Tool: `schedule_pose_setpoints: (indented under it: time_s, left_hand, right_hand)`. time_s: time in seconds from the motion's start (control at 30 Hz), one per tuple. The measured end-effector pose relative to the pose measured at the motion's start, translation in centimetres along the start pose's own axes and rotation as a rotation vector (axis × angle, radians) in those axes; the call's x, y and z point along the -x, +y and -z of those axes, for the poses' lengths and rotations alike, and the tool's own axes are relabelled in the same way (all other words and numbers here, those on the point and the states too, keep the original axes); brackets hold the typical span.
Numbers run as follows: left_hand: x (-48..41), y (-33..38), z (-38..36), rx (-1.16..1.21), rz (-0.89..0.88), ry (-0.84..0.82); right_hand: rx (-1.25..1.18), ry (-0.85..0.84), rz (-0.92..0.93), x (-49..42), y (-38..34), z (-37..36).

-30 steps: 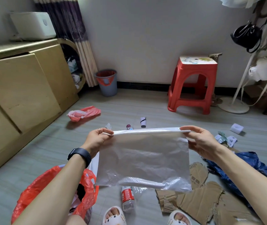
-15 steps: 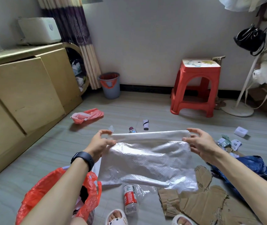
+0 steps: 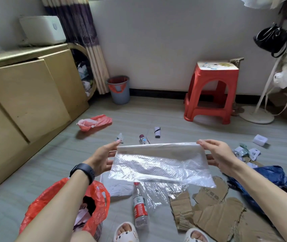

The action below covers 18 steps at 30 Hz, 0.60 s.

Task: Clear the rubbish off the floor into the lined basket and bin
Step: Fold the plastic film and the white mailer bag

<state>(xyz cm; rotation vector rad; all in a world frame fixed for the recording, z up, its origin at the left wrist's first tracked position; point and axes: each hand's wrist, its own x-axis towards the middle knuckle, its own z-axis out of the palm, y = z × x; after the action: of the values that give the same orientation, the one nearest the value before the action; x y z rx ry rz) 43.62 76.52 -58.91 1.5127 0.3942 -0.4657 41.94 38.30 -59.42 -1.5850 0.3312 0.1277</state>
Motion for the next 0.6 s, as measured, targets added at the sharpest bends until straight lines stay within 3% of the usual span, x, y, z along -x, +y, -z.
schedule_pose_setpoints:
  time_s: [0.1,0.27,0.37,0.5,0.6]
  left_hand:
    - [0.00,-0.30,-0.34,-0.074,-0.043,0.018]
    - [-0.45,-0.06,-0.49,0.131,-0.152,0.090]
    - [-0.44,-0.27,-0.48,0.047,-0.188,0.068]
    - [-0.33,-0.41,-0.35,-0.015,-0.135,0.097]
    - [-0.33,-0.33,-0.05,0.044,-0.045,0.029]
  right_hand:
    - [0.034,0.003,0.012,0.01,0.15,-0.13]
    - [-0.127,-0.016,-0.018,-0.19,0.03,-0.14]
    - [-0.203,-0.034,-0.034,-0.26,0.05,0.13]
    - [-0.122,-0.079,-0.056,-0.27,0.38,0.29]
    - [-0.194,-0.103,-0.078,-0.51,0.10,0.30]
